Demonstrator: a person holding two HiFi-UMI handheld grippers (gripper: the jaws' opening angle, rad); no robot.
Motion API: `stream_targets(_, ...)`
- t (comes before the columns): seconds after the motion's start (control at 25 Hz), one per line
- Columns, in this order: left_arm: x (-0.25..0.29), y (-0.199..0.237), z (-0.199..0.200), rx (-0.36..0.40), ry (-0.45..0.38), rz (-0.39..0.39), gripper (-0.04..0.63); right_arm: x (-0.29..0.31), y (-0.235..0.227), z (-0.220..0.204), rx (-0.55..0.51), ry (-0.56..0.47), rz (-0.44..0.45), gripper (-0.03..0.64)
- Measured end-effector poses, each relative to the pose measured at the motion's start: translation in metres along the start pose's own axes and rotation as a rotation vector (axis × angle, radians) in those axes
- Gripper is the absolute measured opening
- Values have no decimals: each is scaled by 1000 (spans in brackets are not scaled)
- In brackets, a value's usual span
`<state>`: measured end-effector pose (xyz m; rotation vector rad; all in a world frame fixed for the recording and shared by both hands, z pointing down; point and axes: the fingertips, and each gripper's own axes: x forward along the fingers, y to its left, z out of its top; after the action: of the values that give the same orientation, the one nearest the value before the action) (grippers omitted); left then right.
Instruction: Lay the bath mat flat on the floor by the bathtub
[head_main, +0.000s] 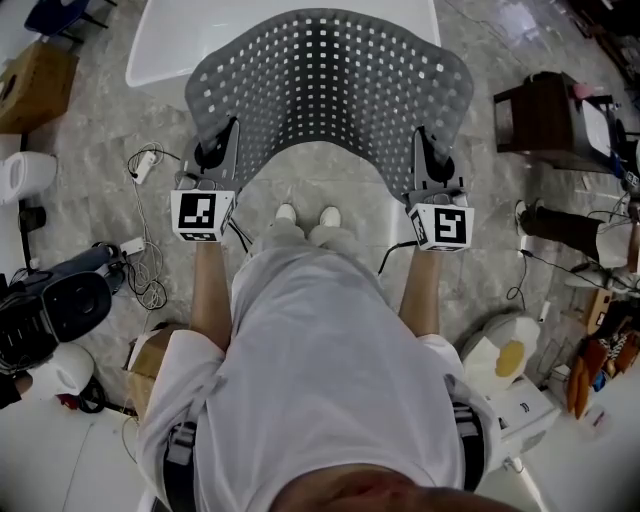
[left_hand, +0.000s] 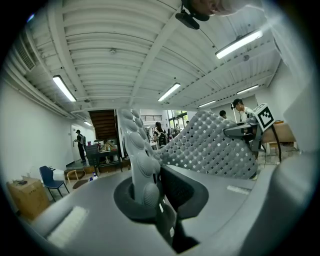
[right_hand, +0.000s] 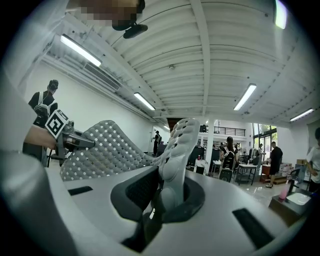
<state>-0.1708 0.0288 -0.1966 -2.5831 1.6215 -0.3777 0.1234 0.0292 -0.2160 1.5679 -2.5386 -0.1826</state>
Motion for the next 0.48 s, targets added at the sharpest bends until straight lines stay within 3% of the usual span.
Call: stream_targets(0.48, 32, -5, -17, 25, 35, 11, 17, 21, -28, -31, 15, 36, 26, 21)
